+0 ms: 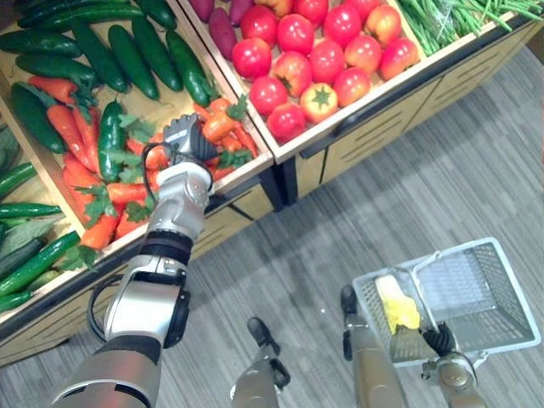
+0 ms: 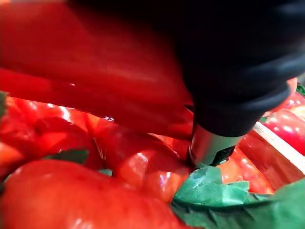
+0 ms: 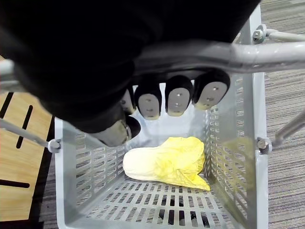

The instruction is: Pick vegetable in the basket

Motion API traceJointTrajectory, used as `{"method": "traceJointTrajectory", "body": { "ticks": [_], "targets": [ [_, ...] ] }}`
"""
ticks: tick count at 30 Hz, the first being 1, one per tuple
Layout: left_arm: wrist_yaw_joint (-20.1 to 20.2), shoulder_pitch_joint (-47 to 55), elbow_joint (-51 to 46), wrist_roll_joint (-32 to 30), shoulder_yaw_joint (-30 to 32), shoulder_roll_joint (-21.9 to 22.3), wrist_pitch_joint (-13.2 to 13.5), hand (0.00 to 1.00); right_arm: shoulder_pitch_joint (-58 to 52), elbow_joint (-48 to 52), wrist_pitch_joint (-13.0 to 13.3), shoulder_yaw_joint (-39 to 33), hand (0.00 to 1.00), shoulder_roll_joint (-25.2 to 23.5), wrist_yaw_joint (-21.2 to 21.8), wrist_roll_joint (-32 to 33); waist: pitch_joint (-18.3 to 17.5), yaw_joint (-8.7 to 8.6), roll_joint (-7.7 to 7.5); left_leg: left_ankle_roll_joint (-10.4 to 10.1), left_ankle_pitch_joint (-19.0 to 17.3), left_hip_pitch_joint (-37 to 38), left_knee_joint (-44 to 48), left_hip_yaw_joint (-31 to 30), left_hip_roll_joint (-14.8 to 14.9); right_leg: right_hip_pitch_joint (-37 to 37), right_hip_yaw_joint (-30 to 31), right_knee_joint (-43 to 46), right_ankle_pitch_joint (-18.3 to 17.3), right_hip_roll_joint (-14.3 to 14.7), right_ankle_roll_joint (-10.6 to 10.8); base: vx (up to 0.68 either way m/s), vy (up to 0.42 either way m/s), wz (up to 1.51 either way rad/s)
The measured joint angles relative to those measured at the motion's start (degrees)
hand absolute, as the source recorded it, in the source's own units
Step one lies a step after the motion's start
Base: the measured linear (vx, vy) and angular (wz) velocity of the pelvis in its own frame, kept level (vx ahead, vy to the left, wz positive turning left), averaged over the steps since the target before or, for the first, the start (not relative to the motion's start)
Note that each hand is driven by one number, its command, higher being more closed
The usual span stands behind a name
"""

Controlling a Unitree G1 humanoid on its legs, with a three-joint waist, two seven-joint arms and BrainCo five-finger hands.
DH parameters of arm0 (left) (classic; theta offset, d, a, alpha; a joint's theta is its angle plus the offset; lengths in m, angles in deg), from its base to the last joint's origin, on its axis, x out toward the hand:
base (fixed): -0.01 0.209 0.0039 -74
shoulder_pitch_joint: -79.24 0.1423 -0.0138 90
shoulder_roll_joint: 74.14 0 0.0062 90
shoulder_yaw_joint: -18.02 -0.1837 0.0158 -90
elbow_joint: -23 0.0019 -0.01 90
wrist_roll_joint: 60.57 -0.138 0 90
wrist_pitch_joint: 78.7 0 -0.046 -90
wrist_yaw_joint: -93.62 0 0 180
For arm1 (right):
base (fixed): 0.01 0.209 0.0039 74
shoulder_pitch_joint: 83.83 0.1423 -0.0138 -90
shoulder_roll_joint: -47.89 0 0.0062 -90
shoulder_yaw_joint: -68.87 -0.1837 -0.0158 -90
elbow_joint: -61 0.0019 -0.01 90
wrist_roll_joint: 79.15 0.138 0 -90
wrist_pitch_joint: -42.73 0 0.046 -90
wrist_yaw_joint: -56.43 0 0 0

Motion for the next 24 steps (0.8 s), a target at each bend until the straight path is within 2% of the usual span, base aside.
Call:
{"method": "traceJointTrajectory", "body": {
  "ticks": [8, 15, 20, 24],
  "targets": [
    [-0.3, 0.1, 0.0, 0.0, 0.0, -0.2, -0.2, 1.00, 0.0, -0.1, 0.0, 0.7, 1.00, 0.0, 0.0, 0.0, -0.1, -0.04, -0.20, 0.0, 0.0, 0.2, 0.0, 0.1, 0.2, 0.2, 0.0, 0.0, 0.0, 0.2, 0.0, 0.04, -0.006, -0.01],
    [-1.5, 0.2, -0.6, 0.0, 0.0, -0.9, -0.2, 1.00, -0.5, -1.6, 0.0, 0.6, 1.00, 0.0, 0.0, -0.1, -0.4, 0.01, -0.62, 0.0, 0.0, 2.9, 0.0, -0.7, 0.6, 3.7, -1.5, 0.0, 0.0, 0.1, 0.0, 0.03, 0.006, 0.09],
    [-1.8, 3.3, -6.4, -0.2, -0.3, -3.6, -0.2, 1.00, -0.4, -4.5, 0.0, -1.8, 1.00, -0.5, 0.0, -0.5, -0.8, 0.09, -0.73, 0.1, 0.2, 4.2, 0.0, -2.7, 0.6, 6.2, -3.3, 0.0, 0.0, -0.2, 0.0, 0.01, 0.007, 0.19],
    [-1.7, 10.7, -16.2, -0.6, -1.7, -5.1, 0.2, 1.00, -0.2, -7.6, -0.6, -6.5, 1.00, -0.5, 0.0, -0.6, -2.3, 0.22, -0.55, 0.3, 0.3, 5.1, 0.0, -5.4, 0.2, 8.7, -5.3, 0.0, 0.0, -1.0, 0.0, 0.01, 0.024, 0.29]
  ]
}}
